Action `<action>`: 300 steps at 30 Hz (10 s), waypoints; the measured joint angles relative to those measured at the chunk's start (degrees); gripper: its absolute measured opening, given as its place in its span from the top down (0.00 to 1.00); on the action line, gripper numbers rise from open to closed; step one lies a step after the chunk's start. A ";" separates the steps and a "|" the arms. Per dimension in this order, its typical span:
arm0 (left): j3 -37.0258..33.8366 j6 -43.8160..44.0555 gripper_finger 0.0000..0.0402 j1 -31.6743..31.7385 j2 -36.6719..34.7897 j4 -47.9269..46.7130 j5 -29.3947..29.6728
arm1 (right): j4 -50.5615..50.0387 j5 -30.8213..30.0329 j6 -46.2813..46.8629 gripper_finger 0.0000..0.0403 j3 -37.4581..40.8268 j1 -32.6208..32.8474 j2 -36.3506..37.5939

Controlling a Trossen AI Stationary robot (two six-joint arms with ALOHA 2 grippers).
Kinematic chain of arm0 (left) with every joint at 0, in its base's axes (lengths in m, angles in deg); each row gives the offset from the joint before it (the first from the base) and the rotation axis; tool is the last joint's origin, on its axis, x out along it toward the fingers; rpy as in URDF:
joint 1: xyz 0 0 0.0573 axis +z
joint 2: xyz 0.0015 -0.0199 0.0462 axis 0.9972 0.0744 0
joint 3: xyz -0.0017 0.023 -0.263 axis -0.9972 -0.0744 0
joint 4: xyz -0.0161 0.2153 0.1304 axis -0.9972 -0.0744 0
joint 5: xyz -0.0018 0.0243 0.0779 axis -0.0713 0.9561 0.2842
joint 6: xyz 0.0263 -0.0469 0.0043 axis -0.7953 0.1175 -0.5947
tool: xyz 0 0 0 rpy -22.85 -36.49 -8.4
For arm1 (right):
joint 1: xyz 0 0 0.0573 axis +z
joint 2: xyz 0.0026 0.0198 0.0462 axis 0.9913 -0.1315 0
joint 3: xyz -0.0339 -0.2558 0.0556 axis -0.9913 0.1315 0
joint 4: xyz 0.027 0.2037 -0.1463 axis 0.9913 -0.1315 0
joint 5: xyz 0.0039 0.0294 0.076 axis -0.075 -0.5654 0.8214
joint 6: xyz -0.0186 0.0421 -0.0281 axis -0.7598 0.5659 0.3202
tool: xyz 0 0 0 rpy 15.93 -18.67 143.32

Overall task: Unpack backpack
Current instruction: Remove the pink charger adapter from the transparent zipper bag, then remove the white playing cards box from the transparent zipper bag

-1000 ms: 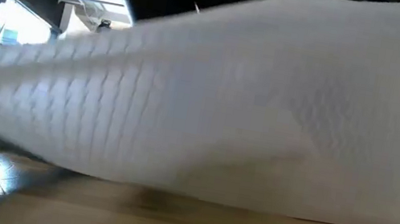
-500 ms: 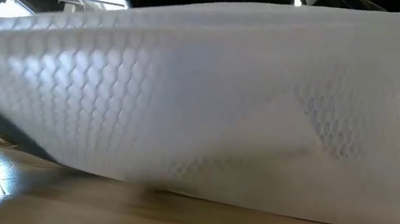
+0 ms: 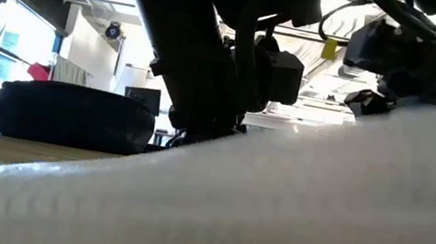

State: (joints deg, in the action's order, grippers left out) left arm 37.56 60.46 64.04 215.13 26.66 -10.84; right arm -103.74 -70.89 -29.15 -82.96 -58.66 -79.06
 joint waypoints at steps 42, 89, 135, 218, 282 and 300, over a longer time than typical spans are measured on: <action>0.09 7.48 1.00 0.51 -0.04 -7.09 1.13 | -1.90 12.37 1.08 0.57 -0.02 -3.38 -1.60; -1.55 31.29 1.00 4.22 0.24 -15.88 4.04 | -2.52 14.69 -13.04 0.07 -3.24 -3.29 -2.92; -1.73 32.25 1.00 4.11 0.24 -18.41 2.67 | 2.85 -0.97 18.49 0.47 -4.17 5.77 -9.95; 3.41 20.41 1.00 -4.66 -1.79 -6.06 -8.44 | 25.26 4.17 -6.13 0.19 7.09 2.62 -1.32; 3.08 29.84 1.00 -1.95 -1.51 -18.17 2.84 | 33.24 25.71 -41.30 0.19 4.04 -3.95 -11.28; 3.08 29.46 1.00 -1.92 -0.49 -17.16 3.69 | 26.66 23.47 -40.92 0.19 -2.11 1.56 -11.12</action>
State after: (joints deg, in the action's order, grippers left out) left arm 40.64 89.91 62.12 214.63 9.50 -7.15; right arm -77.08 -47.42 -70.07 -85.07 -57.10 -90.18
